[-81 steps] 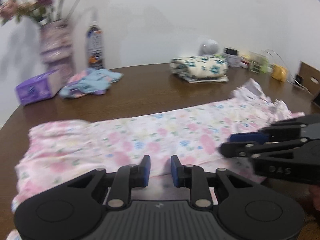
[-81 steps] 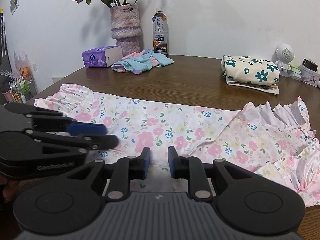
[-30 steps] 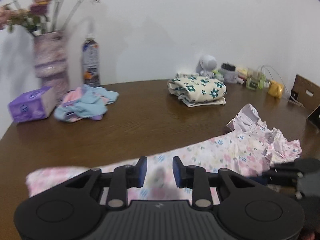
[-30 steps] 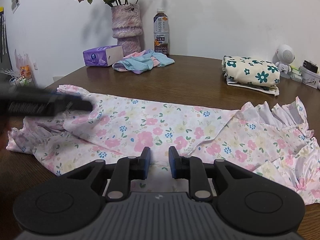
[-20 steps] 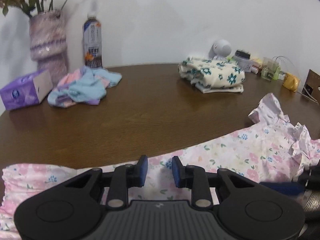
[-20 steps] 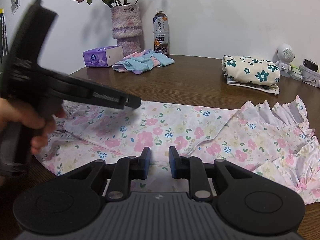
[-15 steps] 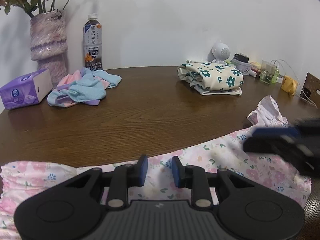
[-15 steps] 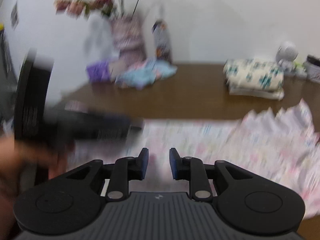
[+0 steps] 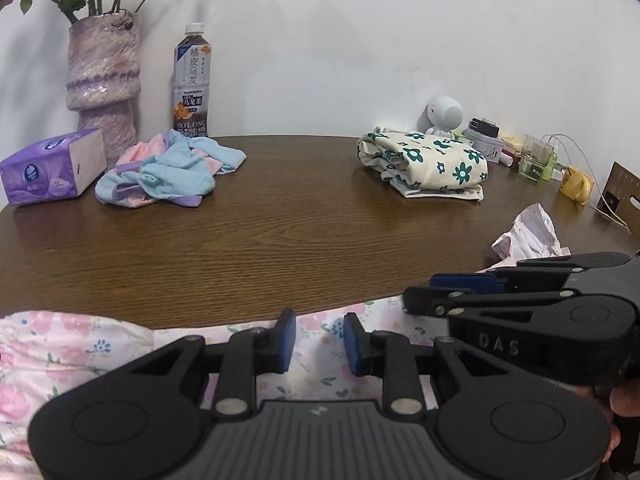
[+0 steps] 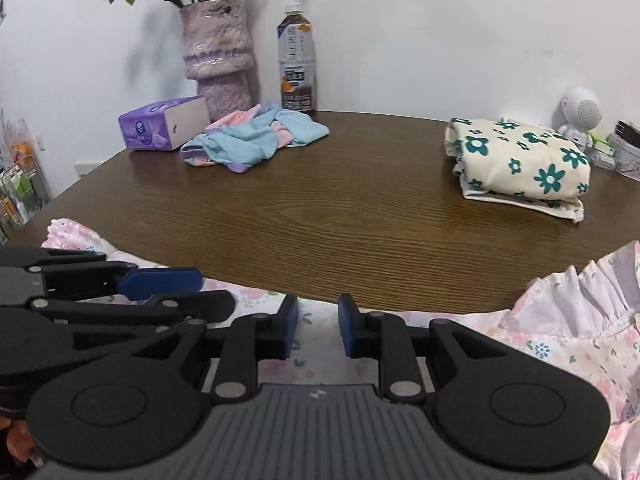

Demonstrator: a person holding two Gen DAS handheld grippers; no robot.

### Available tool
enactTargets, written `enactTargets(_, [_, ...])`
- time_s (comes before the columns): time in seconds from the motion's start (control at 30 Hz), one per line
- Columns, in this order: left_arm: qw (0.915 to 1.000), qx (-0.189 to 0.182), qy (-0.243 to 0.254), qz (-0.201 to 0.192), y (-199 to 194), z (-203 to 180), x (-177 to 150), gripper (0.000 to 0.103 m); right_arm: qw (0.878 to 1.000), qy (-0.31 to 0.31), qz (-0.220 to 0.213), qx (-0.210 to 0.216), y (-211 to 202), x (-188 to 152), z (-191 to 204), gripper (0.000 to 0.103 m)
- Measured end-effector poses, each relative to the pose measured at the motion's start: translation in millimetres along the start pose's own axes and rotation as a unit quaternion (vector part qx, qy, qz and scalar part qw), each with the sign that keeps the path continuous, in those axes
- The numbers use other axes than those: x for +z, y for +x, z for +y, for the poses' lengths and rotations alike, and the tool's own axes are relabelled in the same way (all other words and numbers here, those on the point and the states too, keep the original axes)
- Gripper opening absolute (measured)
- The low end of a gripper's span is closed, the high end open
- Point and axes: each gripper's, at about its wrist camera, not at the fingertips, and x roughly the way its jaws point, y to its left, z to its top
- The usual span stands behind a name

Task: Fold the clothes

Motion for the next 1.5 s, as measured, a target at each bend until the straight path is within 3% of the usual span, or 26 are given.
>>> enactTargets(0.33, [0.9997,0.005,-0.022,-0.003,0,5,0,0.021,0.999,0.029,-0.006,-0.032,-7,-4,-32,0.021])
enactTargets(0.47, [0.9988,0.026,-0.042,-0.005,-2,1,4,0.02,0.999,0.028,-0.007,-0.034,-9,-7,-39,0.021])
enactTargets(0.6, [0.999,0.025,-0.035,-0.01,1,-11,10,0.02,0.999,0.021,-0.012,-0.04,-9,-8,-36,0.021])
enactTargets(0.73, [0.9986,0.051,-0.016,0.0,8,-12,6,0.022,0.999,0.017,-0.014,-0.041,-9,-9,-35,0.021])
enactTargets(1.03, [0.9936,0.098,-0.057,-0.006,-16,34,-5,0.021,0.999,0.014,-0.017,-0.035,-12,-11,-36,0.021])
enactTargets(1.2, [0.9947,0.073,-0.072,-0.006,-32,55,-10,0.015,0.999,0.014,-0.017,-0.036,-12,-11,-36,0.021])
enactTargets(1.5, [0.9884,0.105,-0.109,-0.015,-46,93,-19,0.017,0.999,0.014,-0.017,-0.035,-13,-11,-37,0.021])
